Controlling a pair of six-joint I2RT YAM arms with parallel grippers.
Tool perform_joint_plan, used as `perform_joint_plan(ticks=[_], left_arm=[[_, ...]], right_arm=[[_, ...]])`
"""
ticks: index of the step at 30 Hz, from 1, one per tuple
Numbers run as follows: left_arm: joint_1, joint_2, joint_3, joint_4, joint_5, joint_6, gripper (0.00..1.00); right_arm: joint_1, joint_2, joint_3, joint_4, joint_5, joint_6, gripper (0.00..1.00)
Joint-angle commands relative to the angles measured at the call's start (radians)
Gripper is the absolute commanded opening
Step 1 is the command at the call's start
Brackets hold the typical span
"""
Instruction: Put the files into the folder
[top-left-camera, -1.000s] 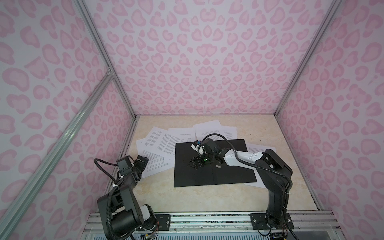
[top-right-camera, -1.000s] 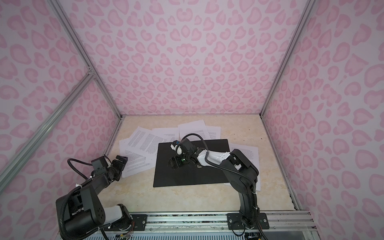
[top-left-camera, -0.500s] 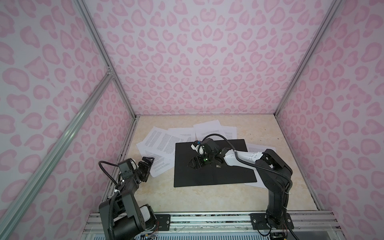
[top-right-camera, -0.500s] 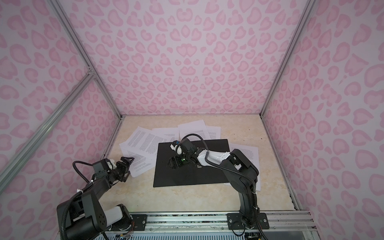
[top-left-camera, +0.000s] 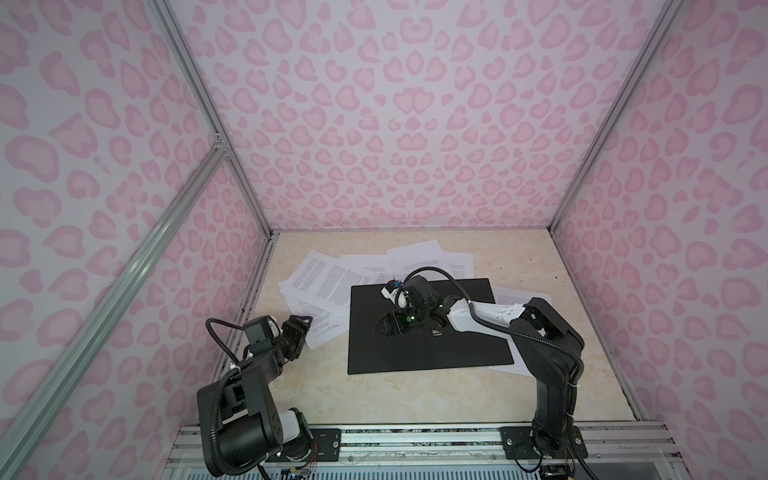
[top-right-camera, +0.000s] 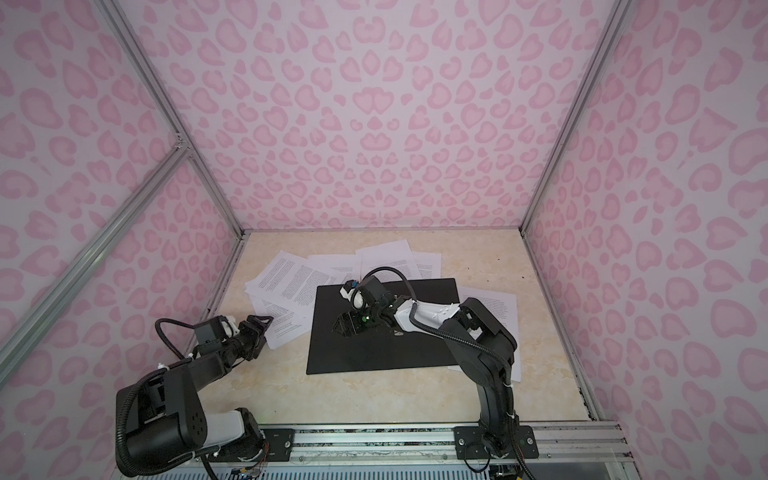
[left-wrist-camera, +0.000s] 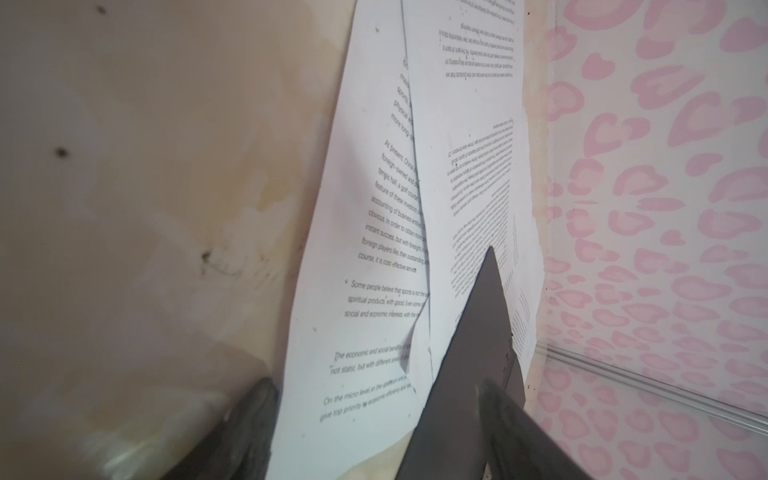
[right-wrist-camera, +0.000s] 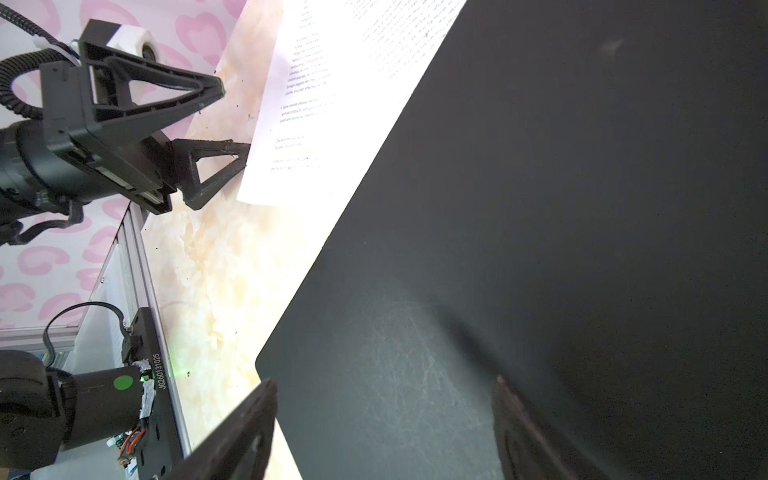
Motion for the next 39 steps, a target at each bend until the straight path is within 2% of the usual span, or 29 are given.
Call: perform_joint_plan(ticks=[1, 8, 12, 18, 24, 39], left_arm=[[-0.001, 0.000, -0.029, 0.043, -0.017, -0.013, 0.77], [-0.006, 0.019, -0.073, 0.249, 0.096, -0.049, 0.75], [-0.013, 0.015, -0.085, 0.297, 0.137, -0.043, 0.74], [-0.021, -0.009, -0.091, 0.289, 0.116, -0.009, 0.75], [-0.044, 0.052, -0.084, 0.313, 0.111, 0.003, 0.76], [-0.068, 0.170, -0.074, 0.408, 0.067, -0.073, 0.68]], right_arm=[[-0.004, 0.017, -0.007, 0.023, -0.034, 0.014, 0.81], [-0.008, 0.024, -0.008, 0.034, -0.051, 0.026, 0.81], [-0.009, 0.024, -0.008, 0.035, -0.052, 0.026, 0.81], [-0.009, 0.034, -0.006, 0.040, -0.063, 0.032, 0.81], [-0.009, 0.041, -0.002, 0.040, -0.070, 0.036, 0.81], [-0.008, 0.040, -0.004, 0.045, -0.071, 0.039, 0.82]])
